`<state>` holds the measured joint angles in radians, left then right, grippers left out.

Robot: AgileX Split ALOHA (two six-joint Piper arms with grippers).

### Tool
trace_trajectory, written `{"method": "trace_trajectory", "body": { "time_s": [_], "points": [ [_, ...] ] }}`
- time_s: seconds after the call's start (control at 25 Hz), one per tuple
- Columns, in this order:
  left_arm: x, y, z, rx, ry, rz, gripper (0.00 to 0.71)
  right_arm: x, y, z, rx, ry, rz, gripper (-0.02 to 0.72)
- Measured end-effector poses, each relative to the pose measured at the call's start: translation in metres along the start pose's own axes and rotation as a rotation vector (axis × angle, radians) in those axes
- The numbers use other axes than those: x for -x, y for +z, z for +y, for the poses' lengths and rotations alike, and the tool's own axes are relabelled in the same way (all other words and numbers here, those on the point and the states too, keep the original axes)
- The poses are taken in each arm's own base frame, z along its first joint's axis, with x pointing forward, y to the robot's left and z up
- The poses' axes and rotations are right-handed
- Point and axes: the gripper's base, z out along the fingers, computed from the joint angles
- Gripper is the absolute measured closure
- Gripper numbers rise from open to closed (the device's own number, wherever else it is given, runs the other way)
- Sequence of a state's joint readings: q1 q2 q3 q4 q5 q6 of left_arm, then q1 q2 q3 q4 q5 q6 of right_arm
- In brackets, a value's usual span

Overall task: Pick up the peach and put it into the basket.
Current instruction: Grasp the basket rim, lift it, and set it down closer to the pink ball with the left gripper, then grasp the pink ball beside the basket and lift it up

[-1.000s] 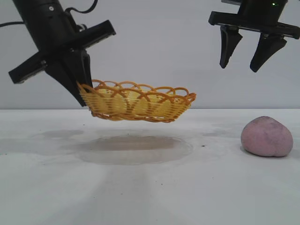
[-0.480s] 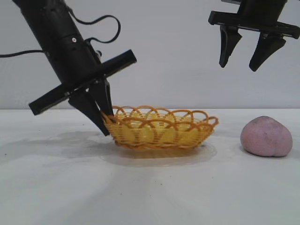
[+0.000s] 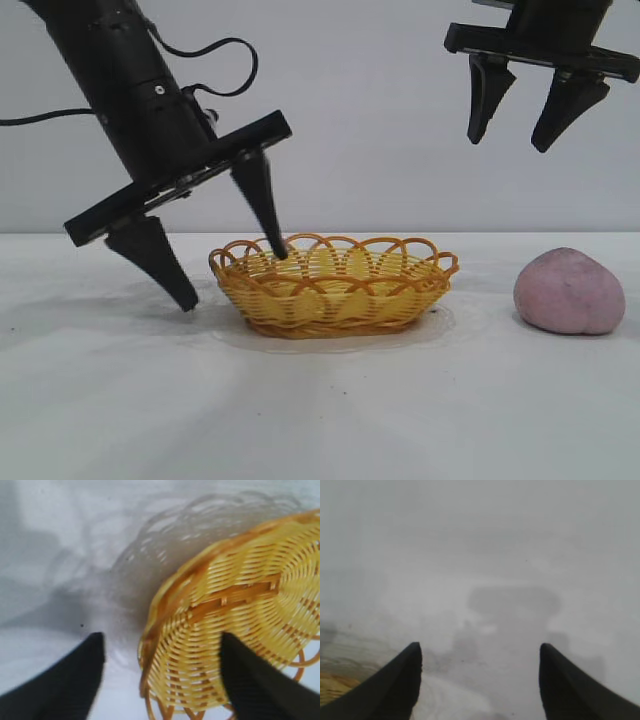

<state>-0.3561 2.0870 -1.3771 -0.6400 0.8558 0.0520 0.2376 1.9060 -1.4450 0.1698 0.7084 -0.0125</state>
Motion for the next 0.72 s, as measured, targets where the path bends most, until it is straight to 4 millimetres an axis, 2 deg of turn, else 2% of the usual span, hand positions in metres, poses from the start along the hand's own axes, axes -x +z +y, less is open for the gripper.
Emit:
{"method": "trace_trajectory", "body": {
  "time_s": [0.16,0.2,0.24,0.36,0.6,0.72],
  "points": [
    [0.008,-0.025,-0.012,0.060,0.135,0.002,0.154,0.000,0.000,0.000,0.000,0.000,0.000,0.285],
    [0.011,-0.035,-0.016,0.082,0.172,-0.011,0.206,0.000,0.000,0.000,0.000,0.000,0.000,0.285],
    [0.013,-0.043,-0.019,0.101,0.203,-0.018,0.223,0.000,0.000,0.000,0.000,0.000,0.000,0.285],
    [0.021,-0.063,-0.023,0.197,0.278,-0.040,0.213,0.000,0.000,0.000,0.000,0.000,0.005,0.285],
    [0.030,-0.081,-0.006,0.471,0.344,-0.059,0.213,-0.001,0.000,0.000,-0.003,-0.003,0.011,0.285],
    [0.035,-0.089,0.009,0.526,0.313,-0.070,0.213,-0.001,0.000,0.000,-0.005,-0.006,0.016,0.285]
  ]
}}
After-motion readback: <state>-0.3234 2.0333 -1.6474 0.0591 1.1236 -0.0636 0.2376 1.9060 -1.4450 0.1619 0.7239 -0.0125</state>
